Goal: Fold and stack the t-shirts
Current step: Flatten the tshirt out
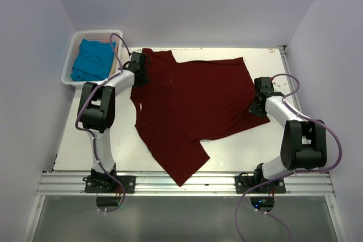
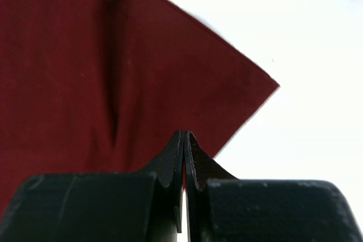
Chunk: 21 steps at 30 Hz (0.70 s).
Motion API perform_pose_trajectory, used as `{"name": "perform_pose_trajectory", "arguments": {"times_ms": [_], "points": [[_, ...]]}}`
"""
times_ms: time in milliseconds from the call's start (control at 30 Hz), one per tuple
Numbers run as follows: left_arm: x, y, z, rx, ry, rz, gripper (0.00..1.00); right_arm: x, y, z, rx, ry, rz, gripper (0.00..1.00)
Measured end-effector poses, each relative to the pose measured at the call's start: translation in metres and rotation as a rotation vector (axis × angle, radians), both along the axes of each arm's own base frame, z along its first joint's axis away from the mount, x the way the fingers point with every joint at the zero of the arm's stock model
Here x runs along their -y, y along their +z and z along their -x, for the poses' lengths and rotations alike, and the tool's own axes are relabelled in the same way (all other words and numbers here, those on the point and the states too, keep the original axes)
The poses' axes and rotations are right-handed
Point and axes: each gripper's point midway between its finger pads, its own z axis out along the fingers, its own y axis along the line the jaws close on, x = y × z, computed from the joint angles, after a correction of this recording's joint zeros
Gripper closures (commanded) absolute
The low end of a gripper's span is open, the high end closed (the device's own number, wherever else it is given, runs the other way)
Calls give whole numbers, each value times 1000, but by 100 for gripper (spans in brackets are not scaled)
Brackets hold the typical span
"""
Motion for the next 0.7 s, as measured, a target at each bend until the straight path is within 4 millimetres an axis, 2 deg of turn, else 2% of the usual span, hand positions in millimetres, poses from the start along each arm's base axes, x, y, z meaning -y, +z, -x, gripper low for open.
{"name": "perform_pose_trajectory", "arguments": {"times_ms": [33,100,133,233,367,433,500,700], "points": [[4,2,-1,6,-13,15,100,0,0,5,-3,1,11,100],[14,9,2,17,-44,47,90,2,0,13,-16,-2,34,100],[17,14,7,27,-58,58,77,5,0,15,-21,-11,49,93],[34,42,34,65,-110,75,54,15,2,17,-23,-47,99,84],[77,94,77,157,-219,112,47,27,4,22,-32,-97,161,76],[95,110,100,185,-271,137,47,32,3,23,-37,-117,183,76],[96,110,120,177,-282,148,46,33,0,23,-50,-127,191,76],[69,73,174,39,-247,116,44,36,-24,24,-127,-145,204,75]]}}
